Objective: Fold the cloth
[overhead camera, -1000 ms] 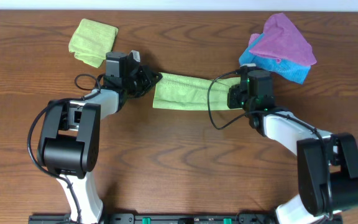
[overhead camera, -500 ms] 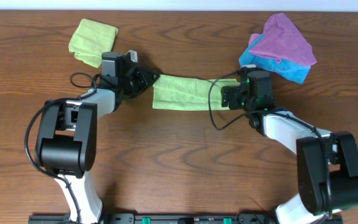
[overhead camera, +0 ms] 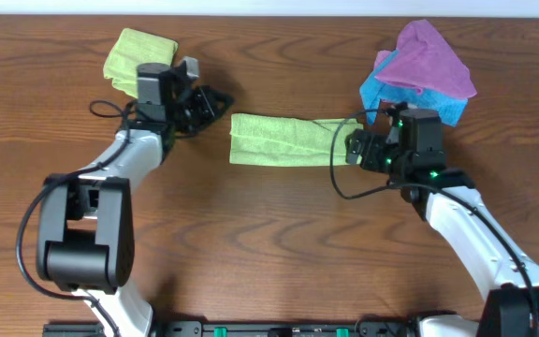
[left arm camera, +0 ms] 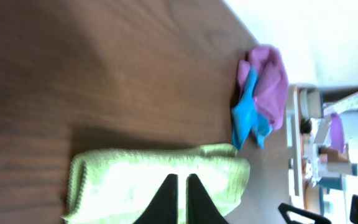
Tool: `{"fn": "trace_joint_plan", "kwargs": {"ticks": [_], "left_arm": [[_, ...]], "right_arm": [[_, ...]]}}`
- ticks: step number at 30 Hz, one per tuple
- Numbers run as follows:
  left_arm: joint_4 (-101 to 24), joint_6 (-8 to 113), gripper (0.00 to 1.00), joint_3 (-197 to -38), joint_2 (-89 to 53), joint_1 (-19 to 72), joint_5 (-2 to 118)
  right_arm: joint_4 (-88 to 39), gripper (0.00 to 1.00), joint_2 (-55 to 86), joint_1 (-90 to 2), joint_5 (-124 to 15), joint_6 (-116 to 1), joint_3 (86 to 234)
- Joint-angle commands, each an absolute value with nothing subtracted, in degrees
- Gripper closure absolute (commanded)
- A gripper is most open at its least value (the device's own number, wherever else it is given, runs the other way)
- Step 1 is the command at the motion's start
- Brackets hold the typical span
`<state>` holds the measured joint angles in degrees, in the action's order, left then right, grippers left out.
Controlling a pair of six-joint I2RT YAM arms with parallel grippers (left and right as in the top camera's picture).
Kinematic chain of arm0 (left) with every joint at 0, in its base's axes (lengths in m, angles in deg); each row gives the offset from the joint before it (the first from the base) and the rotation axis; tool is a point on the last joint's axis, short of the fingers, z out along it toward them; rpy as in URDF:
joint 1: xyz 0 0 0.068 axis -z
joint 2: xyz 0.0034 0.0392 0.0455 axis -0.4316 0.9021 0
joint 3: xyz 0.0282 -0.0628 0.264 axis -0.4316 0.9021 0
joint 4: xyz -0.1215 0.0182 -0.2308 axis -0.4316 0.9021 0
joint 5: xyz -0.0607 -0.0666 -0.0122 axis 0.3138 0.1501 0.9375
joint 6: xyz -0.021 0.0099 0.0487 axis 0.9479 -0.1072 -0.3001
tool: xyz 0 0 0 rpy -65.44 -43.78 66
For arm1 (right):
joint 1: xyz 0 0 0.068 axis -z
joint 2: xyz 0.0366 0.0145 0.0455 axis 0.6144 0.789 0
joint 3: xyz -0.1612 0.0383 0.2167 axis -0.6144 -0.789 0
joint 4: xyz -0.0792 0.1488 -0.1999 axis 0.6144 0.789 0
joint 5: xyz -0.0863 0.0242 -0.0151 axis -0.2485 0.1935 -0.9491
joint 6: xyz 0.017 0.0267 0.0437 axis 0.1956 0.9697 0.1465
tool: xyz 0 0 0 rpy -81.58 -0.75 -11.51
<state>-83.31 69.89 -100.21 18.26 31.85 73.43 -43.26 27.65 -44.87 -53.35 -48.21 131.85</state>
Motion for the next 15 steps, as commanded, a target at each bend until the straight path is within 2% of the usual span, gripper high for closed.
{"fn": "trace_joint_plan", "kwargs": {"ticks": [1, 15], "left_arm": [[-80.06, 67.05, 0.94, -100.82, 19.24, 35.37, 70.17], [-75.82, 64.1, 0.94, -100.82, 24.75, 40.79, 56.88]], "right_arm": [[-42.34, 0.01, 28.17, -42.84, -47.69, -41.08, 131.85], [-47.02, 0.01, 36.68, -39.97, -36.26, -36.34, 131.85]]}}
